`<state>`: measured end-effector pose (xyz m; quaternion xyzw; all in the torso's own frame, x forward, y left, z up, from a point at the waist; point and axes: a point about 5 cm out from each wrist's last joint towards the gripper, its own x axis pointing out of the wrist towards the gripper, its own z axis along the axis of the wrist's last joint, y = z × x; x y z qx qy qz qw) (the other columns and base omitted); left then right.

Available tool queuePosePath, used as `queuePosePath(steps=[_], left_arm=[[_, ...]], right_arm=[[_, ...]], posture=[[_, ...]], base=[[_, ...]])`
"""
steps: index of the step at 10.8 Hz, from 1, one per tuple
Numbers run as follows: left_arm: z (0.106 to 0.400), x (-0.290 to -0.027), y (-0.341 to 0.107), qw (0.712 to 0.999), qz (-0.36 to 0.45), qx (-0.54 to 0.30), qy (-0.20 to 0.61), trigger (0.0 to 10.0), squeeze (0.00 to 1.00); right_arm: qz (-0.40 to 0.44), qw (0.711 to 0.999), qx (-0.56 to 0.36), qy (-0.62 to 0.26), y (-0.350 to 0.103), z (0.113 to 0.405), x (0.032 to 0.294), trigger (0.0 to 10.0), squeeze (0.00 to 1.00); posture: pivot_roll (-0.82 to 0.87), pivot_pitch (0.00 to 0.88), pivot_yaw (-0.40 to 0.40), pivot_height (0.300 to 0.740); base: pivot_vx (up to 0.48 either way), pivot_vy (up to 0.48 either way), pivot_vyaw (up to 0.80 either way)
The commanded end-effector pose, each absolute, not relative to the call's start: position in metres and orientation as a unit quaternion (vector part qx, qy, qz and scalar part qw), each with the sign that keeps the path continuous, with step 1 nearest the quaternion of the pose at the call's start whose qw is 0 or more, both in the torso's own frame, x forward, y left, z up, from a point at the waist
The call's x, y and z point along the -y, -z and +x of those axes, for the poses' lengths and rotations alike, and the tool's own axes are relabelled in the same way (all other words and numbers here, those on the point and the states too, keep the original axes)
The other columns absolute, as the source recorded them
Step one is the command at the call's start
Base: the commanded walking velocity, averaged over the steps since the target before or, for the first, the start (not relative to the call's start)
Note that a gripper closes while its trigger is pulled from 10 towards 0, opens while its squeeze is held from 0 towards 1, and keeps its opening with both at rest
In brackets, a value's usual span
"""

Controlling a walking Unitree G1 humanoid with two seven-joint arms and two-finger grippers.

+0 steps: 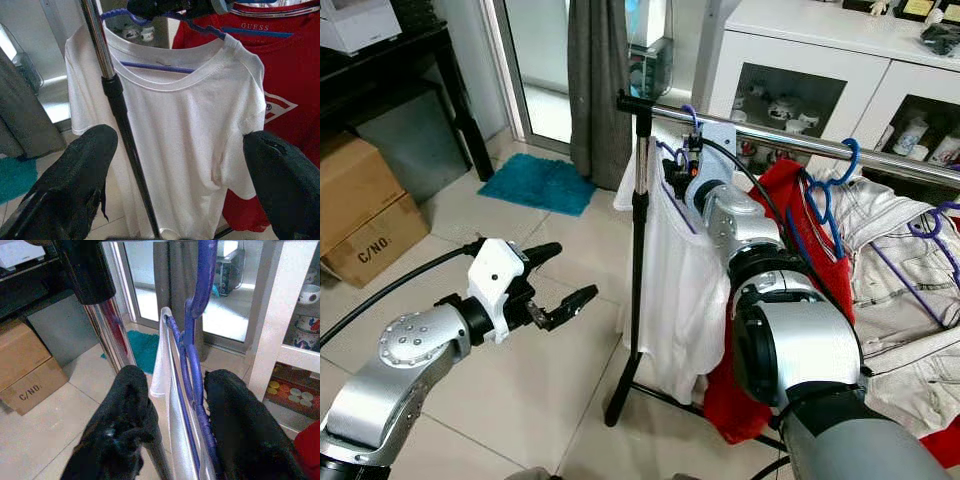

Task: Hang hanger

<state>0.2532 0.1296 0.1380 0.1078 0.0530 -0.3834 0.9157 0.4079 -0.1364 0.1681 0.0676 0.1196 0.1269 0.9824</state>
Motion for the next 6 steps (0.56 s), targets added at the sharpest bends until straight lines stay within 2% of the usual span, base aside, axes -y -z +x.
queuePosePath(steps=[1, 6], left_arm=[[0.2541, -0.1286, -0.1415, 0.913, 0.117, -0.05, 0.388, 10.0, 0.0], [0.2529, -0.1274, -0.1409, 0.909, 0.122, -0.051, 0.394, 10.0, 0.0]], right_arm=[[0.07, 0.982, -0.11, -0.134, -0.1745, 0.4098, 0.1328, 0.0, 0.0], [0.077, 0.981, -0.109, -0.139, -0.1712, 0.4086, 0.1285, 0.0, 0.0]], posture=[[0.01, 0.0, 0.008, 0.74], [0.02, 0.0, 0.013, 0.74]], base=[[0.0, 0.0, 0.0], [0.0, 0.0, 0.0]])
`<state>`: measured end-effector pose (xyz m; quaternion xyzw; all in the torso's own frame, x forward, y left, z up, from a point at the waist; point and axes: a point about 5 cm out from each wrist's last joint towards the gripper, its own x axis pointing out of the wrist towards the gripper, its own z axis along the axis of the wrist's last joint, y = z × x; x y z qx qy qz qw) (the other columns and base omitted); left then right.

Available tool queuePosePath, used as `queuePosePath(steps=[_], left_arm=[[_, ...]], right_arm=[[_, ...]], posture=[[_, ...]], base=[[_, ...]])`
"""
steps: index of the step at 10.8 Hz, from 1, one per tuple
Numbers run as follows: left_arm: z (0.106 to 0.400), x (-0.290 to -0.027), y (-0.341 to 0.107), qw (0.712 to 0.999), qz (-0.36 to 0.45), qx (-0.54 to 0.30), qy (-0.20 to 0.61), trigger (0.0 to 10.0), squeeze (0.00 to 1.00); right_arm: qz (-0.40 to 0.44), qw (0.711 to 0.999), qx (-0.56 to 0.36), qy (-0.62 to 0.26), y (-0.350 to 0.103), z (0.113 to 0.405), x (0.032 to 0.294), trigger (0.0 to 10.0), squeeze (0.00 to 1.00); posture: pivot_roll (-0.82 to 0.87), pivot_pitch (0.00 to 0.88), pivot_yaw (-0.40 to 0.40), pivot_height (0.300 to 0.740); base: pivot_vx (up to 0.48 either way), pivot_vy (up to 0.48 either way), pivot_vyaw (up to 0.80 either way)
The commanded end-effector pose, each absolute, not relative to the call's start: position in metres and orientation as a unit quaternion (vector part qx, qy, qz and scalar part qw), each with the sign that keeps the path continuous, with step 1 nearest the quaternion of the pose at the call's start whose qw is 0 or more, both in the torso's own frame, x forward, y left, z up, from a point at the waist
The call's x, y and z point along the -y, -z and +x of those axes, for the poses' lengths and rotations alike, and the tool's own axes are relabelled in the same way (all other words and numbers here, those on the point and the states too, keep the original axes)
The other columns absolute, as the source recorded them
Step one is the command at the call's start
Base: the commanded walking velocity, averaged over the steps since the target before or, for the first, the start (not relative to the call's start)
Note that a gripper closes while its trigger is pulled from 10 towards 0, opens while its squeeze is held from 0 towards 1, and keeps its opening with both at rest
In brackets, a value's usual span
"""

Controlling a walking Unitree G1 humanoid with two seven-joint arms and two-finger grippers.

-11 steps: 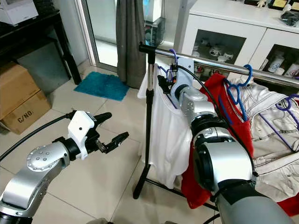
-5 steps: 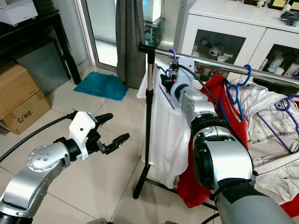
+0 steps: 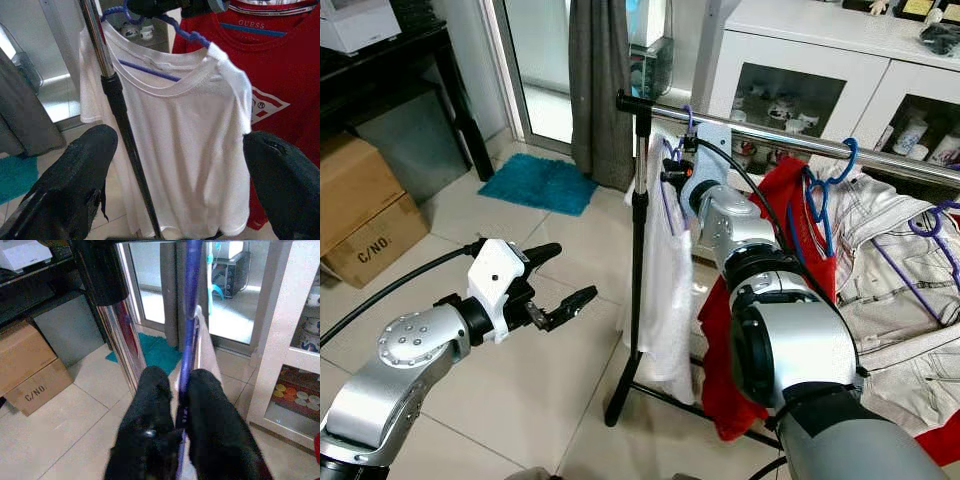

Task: Hang hanger

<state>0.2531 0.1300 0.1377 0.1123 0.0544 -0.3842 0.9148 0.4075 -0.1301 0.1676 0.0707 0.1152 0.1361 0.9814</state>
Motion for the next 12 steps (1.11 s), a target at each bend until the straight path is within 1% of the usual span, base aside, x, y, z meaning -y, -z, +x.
queuePosePath(steps=[1, 3, 4, 5, 6, 8, 9, 12], left_arm=[[0.253, -0.127, -0.141, 0.91, 0.123, -0.05, 0.393, 10.0, 0.0], [0.253, -0.127, -0.14, 0.91, 0.125, -0.05, 0.391, 10.0, 0.0], [0.253, -0.126, -0.141, 0.91, 0.126, -0.049, 0.392, 10.0, 0.0], [0.253, -0.126, -0.141, 0.91, 0.126, -0.049, 0.391, 10.0, 0.0], [0.252, -0.126, -0.141, 0.911, 0.125, -0.049, 0.39, 10.0, 0.0], [0.249, -0.125, -0.14, 0.911, 0.123, -0.052, 0.39, 10.0, 0.0], [0.247, -0.125, -0.141, 0.91, 0.123, -0.053, 0.392, 10.0, 0.0], [0.238, -0.126, -0.139, 0.909, 0.121, -0.063, 0.393, 10.0, 0.0]], right_arm=[[0.077, 0.981, -0.109, -0.139, -0.17, 0.408, 0.128, 0.0, 0.0], [0.068, 0.982, -0.109, -0.138, -0.17, 0.408, 0.127, 0.0, 0.0], [0.048, 0.985, -0.113, -0.125, -0.17, 0.409, 0.128, 10.0, 0.0], [0.046, 0.985, -0.115, -0.118, -0.169, 0.409, 0.128, 10.0, 0.0], [0.045, 0.987, -0.118, -0.104, -0.17, 0.41, 0.13, 10.0, 1.0], [0.03, 0.989, -0.117, -0.084, -0.174, 0.412, 0.131, 10.0, 1.0], [0.025, 0.99, -0.116, -0.076, -0.177, 0.413, 0.131, 10.0, 0.0], [0.029, 0.991, -0.115, -0.061, -0.182, 0.415, 0.13, 10.0, 0.0]], posture=[[0.01, 0.0, 0.014, 0.74], [0.01, 0.0, 0.016, 0.74], [0.01, 0.0, 0.014, 0.74], [0.01, 0.0, 0.011, 0.74], [0.01, 0.0, 0.007, 0.74], [0.02, 0.008, 0.001, 0.74], [0.02, 0.034, -0.003, 0.74], [0.03, 0.071, -0.017, 0.74]], base=[[0.0, 0.0, 0.0], [0.0, 0.0, 0.0], [0.0, 0.0, 0.0], [0.0, 0.0, 0.0], [0.0, 0.0, 0.0], [0.0, 0.0, 0.0], [0.0, 0.0, 0.0], [0.0, 0.0, 0.0]])
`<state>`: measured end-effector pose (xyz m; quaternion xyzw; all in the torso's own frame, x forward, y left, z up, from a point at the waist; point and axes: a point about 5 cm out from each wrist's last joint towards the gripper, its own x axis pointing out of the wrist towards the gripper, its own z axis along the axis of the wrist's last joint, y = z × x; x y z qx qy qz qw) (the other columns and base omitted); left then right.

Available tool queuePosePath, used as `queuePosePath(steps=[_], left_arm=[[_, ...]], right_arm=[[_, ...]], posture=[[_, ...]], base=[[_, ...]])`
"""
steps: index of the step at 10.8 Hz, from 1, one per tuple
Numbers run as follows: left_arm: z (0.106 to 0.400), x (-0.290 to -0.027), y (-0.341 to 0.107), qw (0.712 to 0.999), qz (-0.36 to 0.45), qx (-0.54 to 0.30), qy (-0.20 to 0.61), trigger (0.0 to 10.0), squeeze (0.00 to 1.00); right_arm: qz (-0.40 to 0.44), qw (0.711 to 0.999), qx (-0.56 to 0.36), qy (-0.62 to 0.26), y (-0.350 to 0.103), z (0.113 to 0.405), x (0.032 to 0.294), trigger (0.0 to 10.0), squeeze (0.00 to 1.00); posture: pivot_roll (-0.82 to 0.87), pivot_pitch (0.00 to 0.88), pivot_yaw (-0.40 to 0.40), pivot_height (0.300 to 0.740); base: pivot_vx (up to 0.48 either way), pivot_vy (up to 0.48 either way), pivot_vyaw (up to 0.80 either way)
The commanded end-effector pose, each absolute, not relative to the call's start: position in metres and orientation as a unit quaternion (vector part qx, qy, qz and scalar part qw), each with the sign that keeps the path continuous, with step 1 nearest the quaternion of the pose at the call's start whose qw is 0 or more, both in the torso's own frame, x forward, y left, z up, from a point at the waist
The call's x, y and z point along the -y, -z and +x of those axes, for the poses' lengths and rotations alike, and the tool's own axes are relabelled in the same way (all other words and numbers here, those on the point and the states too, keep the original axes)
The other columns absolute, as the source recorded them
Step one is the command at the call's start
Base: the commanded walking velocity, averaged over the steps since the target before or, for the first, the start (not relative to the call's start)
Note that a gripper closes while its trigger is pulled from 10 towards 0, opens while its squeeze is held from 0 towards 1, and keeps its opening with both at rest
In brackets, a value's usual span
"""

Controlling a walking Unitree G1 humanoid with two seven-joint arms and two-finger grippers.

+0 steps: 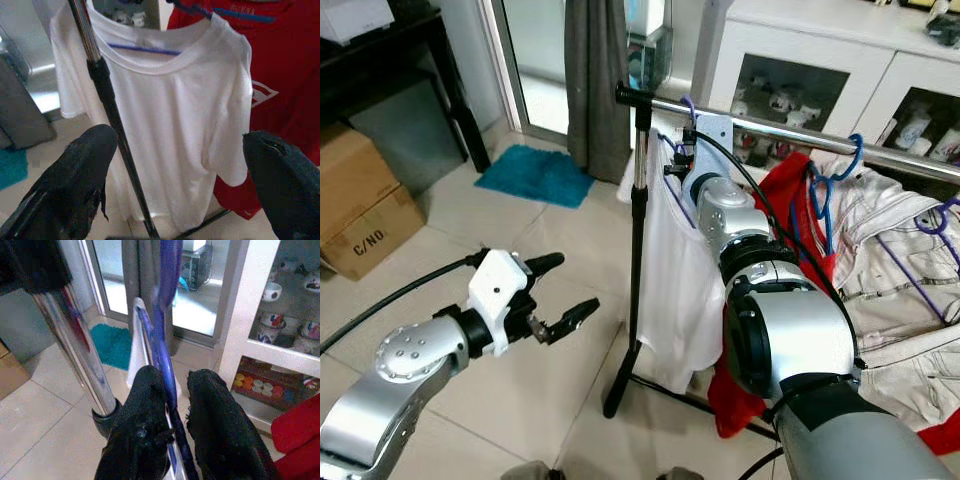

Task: Hang hanger

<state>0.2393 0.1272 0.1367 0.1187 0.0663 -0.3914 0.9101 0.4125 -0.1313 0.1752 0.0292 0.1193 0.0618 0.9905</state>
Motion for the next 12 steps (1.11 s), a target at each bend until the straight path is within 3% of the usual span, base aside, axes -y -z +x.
queuePosePath(steps=[1, 4, 5, 6, 12], left_arm=[[0.236, -0.127, -0.139, 0.91, 0.121, -0.066, 0.391, 10.0, 0.0], [0.235, -0.13, -0.14, 0.912, 0.122, -0.069, 0.386, 10.0, 0.0], [0.234, -0.13, -0.14, 0.913, 0.123, -0.07, 0.384, 10.0, 0.0], [0.234, -0.13, -0.14, 0.913, 0.123, -0.071, 0.383, 10.0, 0.0], [0.259, -0.136, -0.146, 0.933, 0.122, -0.061, 0.334, 10.0, 0.0]], right_arm=[[0.03, 0.991, -0.114, -0.06, -0.182, 0.415, 0.13, 10.0, 0.0], [0.038, 0.99, -0.112, -0.071, -0.18, 0.414, 0.126, 10.0, 0.0], [0.049, 0.99, -0.106, -0.076, -0.182, 0.414, 0.126, 2.4, 0.0], [0.053, 0.99, -0.102, -0.077, -0.184, 0.415, 0.126, 0.0, 0.0], [0.057, 0.99, -0.094, -0.086, -0.184, 0.415, 0.13, 0.0, 0.0]], posture=[[0.04, 0.083, -0.025, 0.74], [0.05, 0.094, -0.038, 0.74], [0.05, 0.093, -0.037, 0.74], [0.05, 0.089, -0.035, 0.74], [0.03, 0.0, -0.026, 0.74]], base=[[0.0, 0.0, 0.0], [0.0, 0.0, 0.0], [0.0, 0.0, 0.0], [0.0, 0.0, 0.0], [0.0, 0.0, 0.0]])
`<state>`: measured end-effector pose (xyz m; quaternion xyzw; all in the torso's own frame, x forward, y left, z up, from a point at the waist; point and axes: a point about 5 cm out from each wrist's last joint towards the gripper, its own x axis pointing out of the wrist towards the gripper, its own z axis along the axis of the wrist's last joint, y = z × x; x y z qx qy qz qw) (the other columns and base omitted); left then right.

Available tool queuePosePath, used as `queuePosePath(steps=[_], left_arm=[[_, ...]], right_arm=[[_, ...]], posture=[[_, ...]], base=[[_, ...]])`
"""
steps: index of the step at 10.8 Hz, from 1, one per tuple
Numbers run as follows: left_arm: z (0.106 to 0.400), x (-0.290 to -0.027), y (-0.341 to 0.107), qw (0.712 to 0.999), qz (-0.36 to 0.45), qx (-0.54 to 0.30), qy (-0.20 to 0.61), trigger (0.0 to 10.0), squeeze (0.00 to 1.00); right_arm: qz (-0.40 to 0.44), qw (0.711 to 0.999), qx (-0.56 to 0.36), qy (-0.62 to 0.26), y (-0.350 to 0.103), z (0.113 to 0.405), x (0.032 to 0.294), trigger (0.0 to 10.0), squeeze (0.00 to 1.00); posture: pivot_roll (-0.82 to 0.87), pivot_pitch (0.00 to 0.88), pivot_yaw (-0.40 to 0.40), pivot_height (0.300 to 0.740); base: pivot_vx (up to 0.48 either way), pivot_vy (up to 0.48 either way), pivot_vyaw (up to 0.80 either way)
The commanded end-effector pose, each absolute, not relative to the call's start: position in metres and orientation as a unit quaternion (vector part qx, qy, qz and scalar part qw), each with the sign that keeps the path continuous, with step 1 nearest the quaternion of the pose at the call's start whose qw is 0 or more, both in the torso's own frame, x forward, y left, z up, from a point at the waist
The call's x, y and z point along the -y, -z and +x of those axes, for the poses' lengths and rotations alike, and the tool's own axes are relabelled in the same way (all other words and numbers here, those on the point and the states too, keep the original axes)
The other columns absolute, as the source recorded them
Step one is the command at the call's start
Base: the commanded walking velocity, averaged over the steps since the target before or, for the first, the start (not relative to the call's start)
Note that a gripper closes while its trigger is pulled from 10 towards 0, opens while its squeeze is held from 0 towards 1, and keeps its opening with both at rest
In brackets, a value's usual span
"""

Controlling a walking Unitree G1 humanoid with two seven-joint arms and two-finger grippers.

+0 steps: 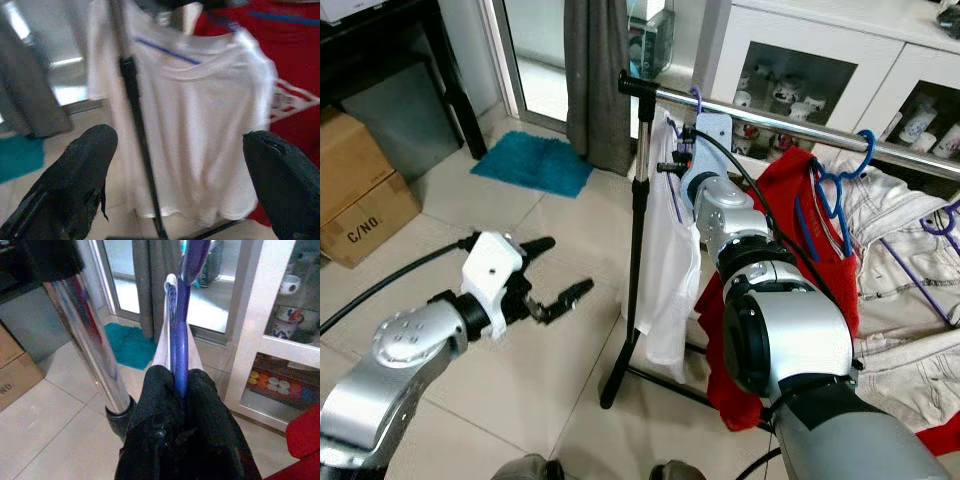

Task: Hang hanger

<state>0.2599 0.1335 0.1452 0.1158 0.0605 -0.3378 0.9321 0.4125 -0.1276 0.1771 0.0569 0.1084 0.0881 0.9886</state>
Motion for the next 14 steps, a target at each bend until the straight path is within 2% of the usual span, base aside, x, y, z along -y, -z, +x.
queuePosePath(steps=[1, 3, 4, 6, 8, 10, 11, 12, 13, 14], left_arm=[[0.264, -0.137, -0.146, 0.938, 0.12, -0.057, 0.321, 10.0, 0.0], [0.28, -0.139, -0.15, 0.95, 0.107, -0.006, 0.292, 10.0, 0.0], [0.289, -0.139, -0.155, 0.958, 0.101, 0.018, 0.268, 10.0, 0.0], [0.295, -0.135, -0.161, 0.952, 0.1, 0.016, 0.29, 10.0, 0.0], [0.294, -0.135, -0.16, 0.948, 0.05, 0.003, 0.313, 10.0, 0.0], [0.293, -0.138, -0.152, 0.956, 0.046, -0.009, 0.29, 10.0, 0.0], [0.283, -0.139, -0.147, 0.957, 0.055, -0.01, 0.286, 10.0, 0.0], [0.281, -0.141, -0.148, 0.957, 0.055, -0.005, 0.284, 10.0, 0.0], [0.277, -0.144, -0.151, 0.955, 0.025, 0.001, 0.294, 10.0, 1.0], [0.272, -0.143, -0.152, 0.947, 0.009, 0.001, 0.322, 10.0, 1.0]], right_arm=[[0.064, 0.99, -0.086, -0.091, -0.185, 0.414, 0.131, 0.0, 0.0], [0.043, 0.993, -0.055, -0.097, -0.193, 0.415, 0.136, 0.0, 0.0], [0.065, 0.991, -0.021, -0.116, -0.199, 0.413, 0.137, 0.0, 0.0], [0.053, 0.99, 0.021, -0.131, -0.195, 0.402, 0.143, 0.0, 0.0], [0.046, 0.989, 0.046, -0.135, -0.185, 0.382, 0.15, 0.0, 0.0], [0.035, 0.987, 0.039, -0.15, -0.178, 0.358, 0.154, 0.0, 0.0], [-0.002, 0.983, 0.019, -0.18, -0.163, 0.332, 0.152, 0.0, 0.0], [-0.013, 0.982, 0.011, -0.187, -0.159, 0.325, 0.152, 0.0, 0.0], [-0.045, 0.974, -0.015, -0.221, -0.152, 0.308, 0.161, 0.0, 0.0], [-0.074, 0.965, -0.039, -0.249, -0.15, 0.292, 0.168, 0.0, 0.0]], posture=[[0.02, 0.0, -0.024, 0.74], [-0.01, 0.0, -0.01, 0.74], [-0.03, 0.0, 0.002, 0.74], [-0.04, 0.0, 0.036, 0.74], [-0.07, 0.0, 0.06, 0.74], [-0.07, 0.0, 0.029, 0.74], [-0.06, 0.0, -0.012, 0.74], [-0.05, 0.0, -0.03, 0.74], [-0.04, 0.0, -0.039, 0.74], [-0.04, 0.0, -0.025, 0.74]], base=[[0.0, 0.0, 0.0], [0.0, 0.0, 0.0], [0.0, 0.0, 0.0], [0.0, 0.0, 0.0], [0.0, 0.0, 0.0], [0.0, 0.0, 0.0], [0.0, 0.0, 0.0], [0.0, 0.0, 0.0], [0.0, 0.0, 0.0], [0.0, 0.0, 0.0]])
